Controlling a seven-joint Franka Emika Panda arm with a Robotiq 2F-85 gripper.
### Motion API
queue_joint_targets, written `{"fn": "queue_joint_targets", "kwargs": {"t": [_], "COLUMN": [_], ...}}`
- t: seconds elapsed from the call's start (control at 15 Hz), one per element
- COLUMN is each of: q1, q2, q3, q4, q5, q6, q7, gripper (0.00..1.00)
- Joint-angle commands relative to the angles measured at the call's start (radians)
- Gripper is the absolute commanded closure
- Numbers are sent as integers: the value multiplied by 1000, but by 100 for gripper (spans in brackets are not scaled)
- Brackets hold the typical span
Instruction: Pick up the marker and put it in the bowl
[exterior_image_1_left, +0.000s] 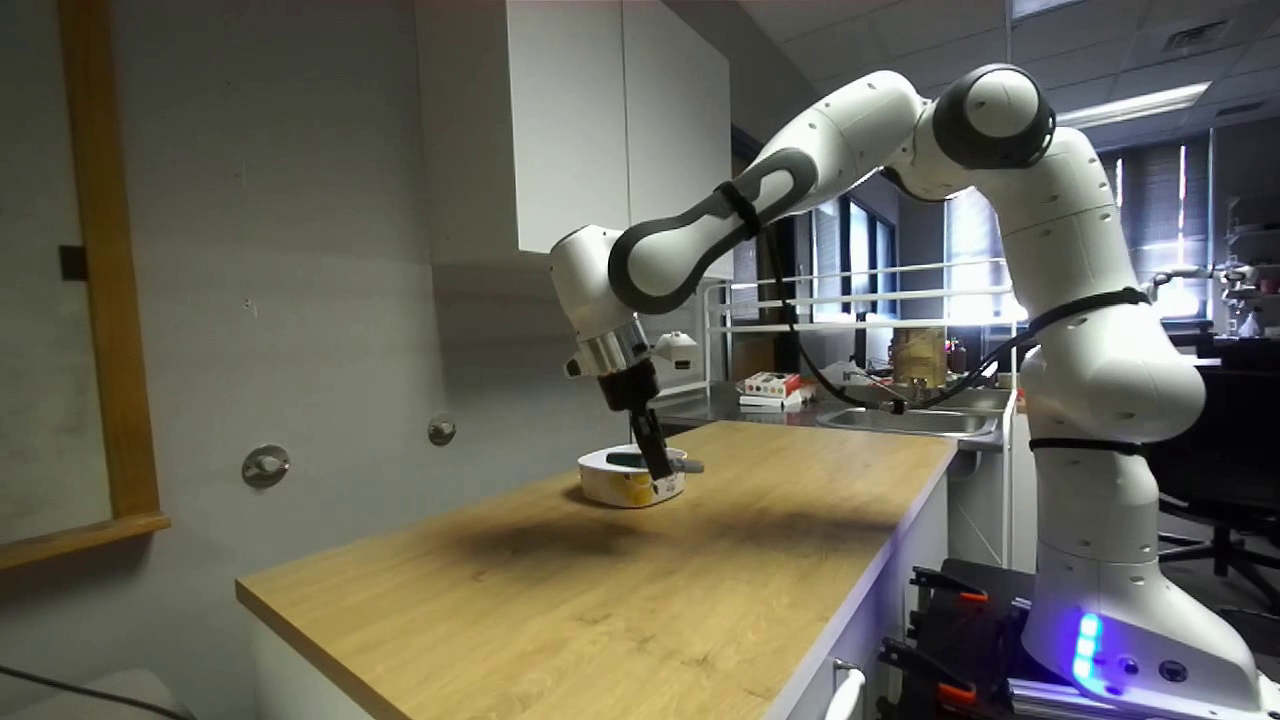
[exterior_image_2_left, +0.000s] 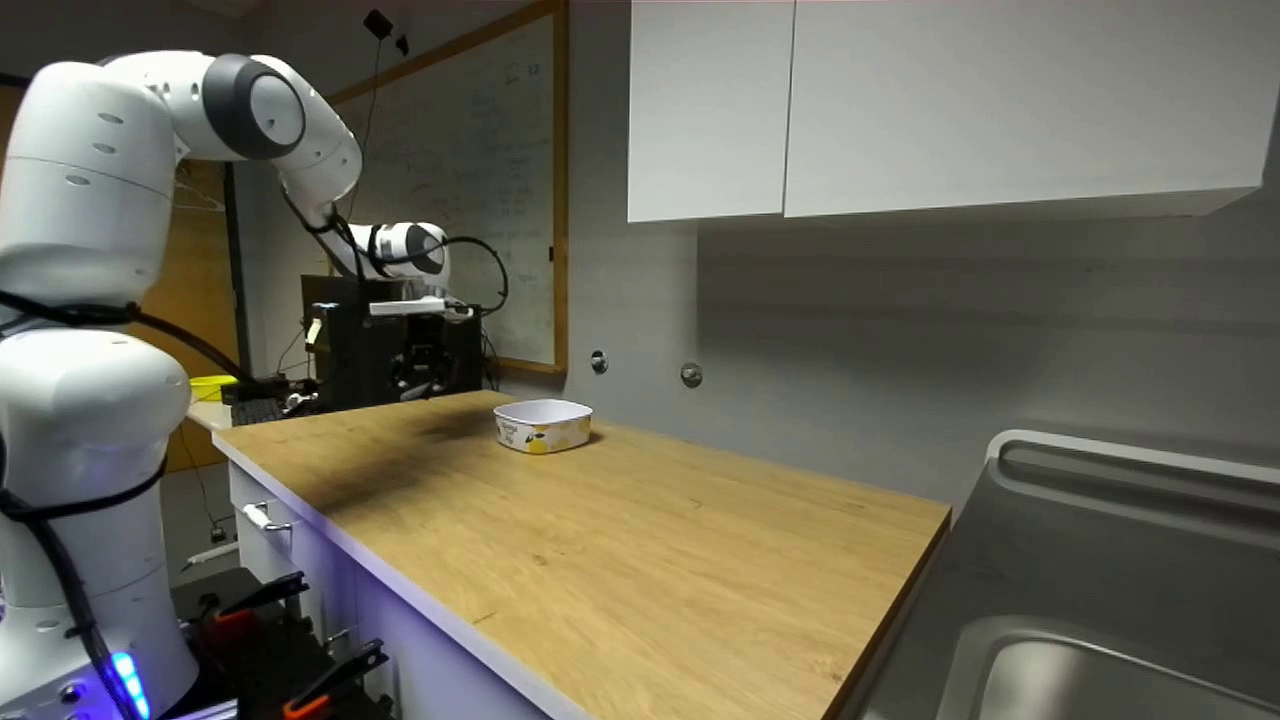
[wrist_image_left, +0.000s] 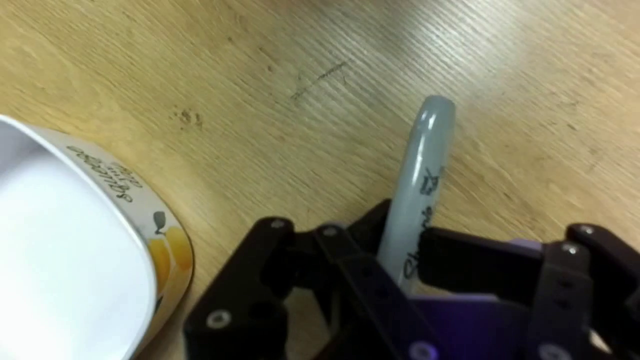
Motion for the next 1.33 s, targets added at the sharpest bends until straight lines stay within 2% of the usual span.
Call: {"fn": "queue_joint_targets", "kwargs": {"t": [0.0, 0.27, 0.93, 1.13, 1.27], "q1": [-3, -12, -4, -19, -36], "q2": [-32, 37, 364, 407, 418], "q3": [1, -13, -78, -105, -123], "q4": [60, 225, 739, 827, 845], "q5": [-26, -48, -78, -68, -62], "q6": [-50, -131, -362, -406, -418], "q7": [36, 44, 23, 10, 3], "gripper": [92, 92, 92, 92, 92]}}
